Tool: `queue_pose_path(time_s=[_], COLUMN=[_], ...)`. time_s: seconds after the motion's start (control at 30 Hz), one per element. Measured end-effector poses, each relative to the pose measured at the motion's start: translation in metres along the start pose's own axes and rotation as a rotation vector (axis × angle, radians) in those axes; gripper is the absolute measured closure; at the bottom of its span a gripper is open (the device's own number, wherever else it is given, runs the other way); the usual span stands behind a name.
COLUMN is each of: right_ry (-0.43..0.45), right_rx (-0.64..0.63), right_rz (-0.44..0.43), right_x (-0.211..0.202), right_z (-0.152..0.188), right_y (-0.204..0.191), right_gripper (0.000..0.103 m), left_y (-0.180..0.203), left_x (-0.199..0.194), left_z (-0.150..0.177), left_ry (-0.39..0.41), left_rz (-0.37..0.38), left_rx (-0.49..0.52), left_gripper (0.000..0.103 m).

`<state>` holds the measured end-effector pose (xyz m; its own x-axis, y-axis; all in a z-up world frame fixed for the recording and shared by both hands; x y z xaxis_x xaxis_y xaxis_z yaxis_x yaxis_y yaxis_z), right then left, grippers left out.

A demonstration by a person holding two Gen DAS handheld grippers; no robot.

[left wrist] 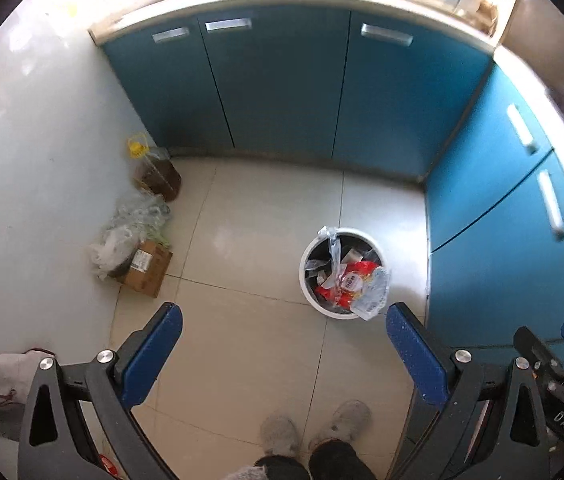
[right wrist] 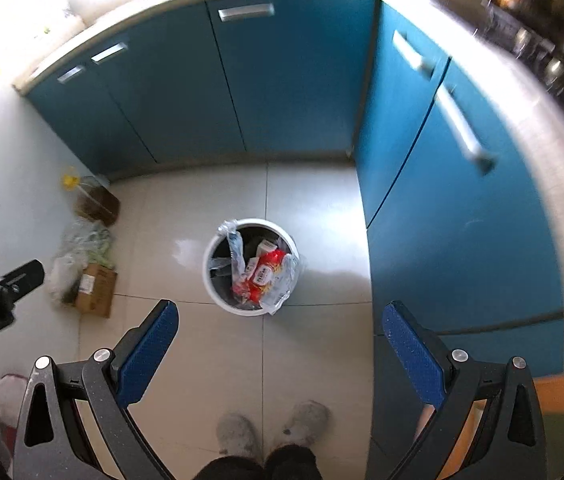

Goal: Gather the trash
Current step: 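Raise both tools away from the bin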

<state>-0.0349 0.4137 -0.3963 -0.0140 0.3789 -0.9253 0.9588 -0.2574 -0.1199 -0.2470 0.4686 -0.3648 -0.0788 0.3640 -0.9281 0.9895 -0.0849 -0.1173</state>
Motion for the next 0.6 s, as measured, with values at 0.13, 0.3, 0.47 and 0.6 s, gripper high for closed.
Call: queue_pose_path(time_s=[0.13, 0.3, 0.47, 0.6], right_ry=[0.043, 0.078, 0.123, 0.13], right_rx=[-0.018, -0.029, -0.014, 0.007], right_rz=[-0.017, -0.057, -0.099, -0.16], right_x=[-0.077, -0.158, -0.25, -0.294], right_z=[0.006, 0.023, 0.045, 0.066], right_y=[-0.011, -0.031, -0.048, -0.056], right_gripper=[0.0, 0.0, 0.0, 0.0], left_y=[-0.009, -0.018, -0.031, -0.041], left_x=[-0.065, -0.137, -0.192, -0.224], left_z=[0.009, 0.023, 0.041, 0.053], left_ry=[0.033, 0.063, 0.084, 0.086], left_rz=[0.03, 0.138, 0.246, 0.32], left_rx=[0.022, 0.04, 0.053, 0.07], left_gripper=[0.0, 0.0, 0.0, 0.0])
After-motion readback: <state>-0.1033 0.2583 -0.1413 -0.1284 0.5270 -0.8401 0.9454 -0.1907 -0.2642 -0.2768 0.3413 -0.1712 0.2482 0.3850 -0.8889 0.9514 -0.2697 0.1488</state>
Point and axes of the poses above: each gripper's, at about its wrist camera, not at the fingertips, and x roughly the way its jaws point, y to its right, z to its underside, the point moved 4 cm from there along x, roughly the way its jaws point, and after that the axes turned 4 degrees about -z, right-handed, at the moved point
